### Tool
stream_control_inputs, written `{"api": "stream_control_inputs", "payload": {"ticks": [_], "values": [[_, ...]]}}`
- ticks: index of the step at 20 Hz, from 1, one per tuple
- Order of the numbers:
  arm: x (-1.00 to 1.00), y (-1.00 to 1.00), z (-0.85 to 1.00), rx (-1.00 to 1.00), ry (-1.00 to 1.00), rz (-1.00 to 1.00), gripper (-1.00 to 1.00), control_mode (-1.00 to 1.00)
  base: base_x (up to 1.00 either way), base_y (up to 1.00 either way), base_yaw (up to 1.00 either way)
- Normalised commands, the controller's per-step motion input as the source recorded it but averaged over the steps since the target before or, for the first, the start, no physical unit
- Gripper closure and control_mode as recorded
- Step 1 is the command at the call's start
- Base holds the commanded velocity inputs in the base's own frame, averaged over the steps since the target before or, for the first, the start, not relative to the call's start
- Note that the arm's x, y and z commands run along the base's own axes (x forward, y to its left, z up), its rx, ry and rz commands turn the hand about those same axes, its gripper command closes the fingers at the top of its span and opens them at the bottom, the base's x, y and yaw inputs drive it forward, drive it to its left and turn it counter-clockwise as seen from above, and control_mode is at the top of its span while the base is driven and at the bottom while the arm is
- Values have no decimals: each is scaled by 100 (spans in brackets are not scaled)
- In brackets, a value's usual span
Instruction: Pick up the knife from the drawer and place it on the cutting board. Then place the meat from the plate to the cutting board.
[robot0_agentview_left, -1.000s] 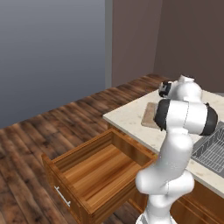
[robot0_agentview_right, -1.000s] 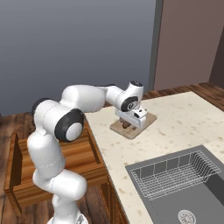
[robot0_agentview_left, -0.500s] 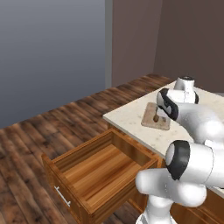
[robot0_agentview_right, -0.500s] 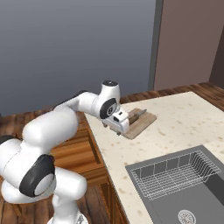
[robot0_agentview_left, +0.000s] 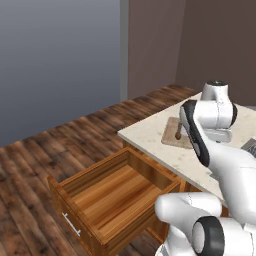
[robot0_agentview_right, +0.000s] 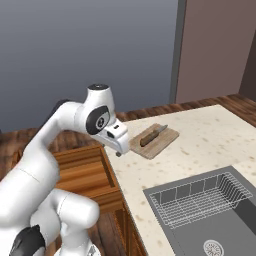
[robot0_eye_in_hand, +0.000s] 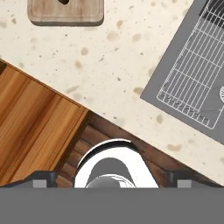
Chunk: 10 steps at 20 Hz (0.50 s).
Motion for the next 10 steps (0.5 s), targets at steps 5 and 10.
{"api": "stream_control_inputs", "payload": {"ticks": [5,10], "values": [[-61,34,3,-1,-24,4,-100,-100,0,0,0],[-25,30,11,0,-14,12,-100,-100,0,0,0]]}}
